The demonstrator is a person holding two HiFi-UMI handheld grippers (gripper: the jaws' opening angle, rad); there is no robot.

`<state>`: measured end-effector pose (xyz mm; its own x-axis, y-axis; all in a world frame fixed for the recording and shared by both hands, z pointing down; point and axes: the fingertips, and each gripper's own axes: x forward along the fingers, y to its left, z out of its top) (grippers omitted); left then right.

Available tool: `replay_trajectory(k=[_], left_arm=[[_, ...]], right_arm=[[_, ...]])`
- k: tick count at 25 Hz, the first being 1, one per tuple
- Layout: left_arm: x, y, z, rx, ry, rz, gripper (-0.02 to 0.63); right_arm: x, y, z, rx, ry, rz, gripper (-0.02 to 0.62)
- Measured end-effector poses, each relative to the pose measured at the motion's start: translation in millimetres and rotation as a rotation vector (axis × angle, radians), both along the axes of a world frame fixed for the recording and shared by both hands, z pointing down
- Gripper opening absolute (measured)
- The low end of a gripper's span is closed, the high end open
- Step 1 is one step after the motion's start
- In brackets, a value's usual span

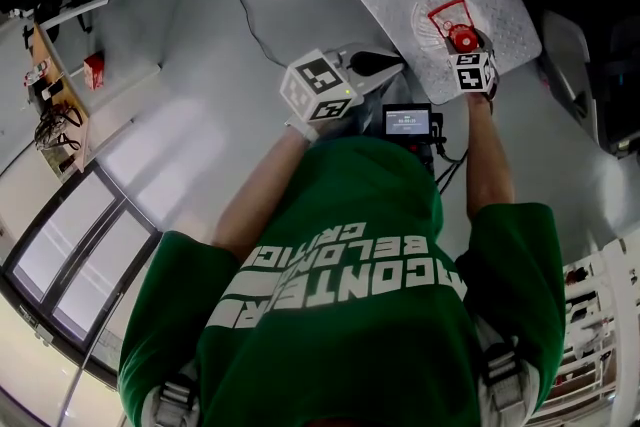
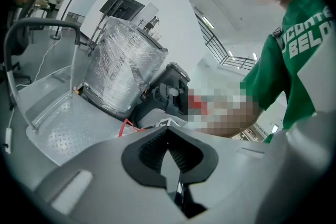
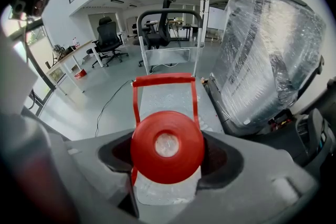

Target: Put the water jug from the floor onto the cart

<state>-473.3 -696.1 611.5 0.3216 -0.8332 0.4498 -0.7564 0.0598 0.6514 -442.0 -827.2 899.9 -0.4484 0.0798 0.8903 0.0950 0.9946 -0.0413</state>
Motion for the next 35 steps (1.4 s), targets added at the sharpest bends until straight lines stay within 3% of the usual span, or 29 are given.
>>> replay_trajectory(k=[11,17,23,31,34,35], left_arm=[[10.8,13.3,-12.7,0.031,-0.031,0.03,0.012],[18.5,30.2,-29.9,0.077,-0.06,0.051,0.012],[33.8,55.4,-41.4,0.139,-0.084,0.066,0.012],[61.8,112.3,-64.7,0.193,-0.101,0.087,0.012],[72.1,127.8,-70.1,0.219,-0.108,0.091,0.012],[76.3,130.8,-71.6,0.229,-0.107,0.093,0.012]], right_arm=[[3.1,-1.6,-10.0,0.006,0.033,0.074,0.311],[10.6,-6.0,-67.9,0.056,-0.069,0.13,0.311],[25.0,-9.8,-160.0,0.145,-0.254,0.214,0.302],[49.9,45.5,-269.2,0.239,-0.463,0.277,0.124],[65.4,70.3,-284.7,0.272,-0.5,0.305,-0.006],[72.1,76.7,-287.1,0.283,-0.501,0.308,-0.006]])
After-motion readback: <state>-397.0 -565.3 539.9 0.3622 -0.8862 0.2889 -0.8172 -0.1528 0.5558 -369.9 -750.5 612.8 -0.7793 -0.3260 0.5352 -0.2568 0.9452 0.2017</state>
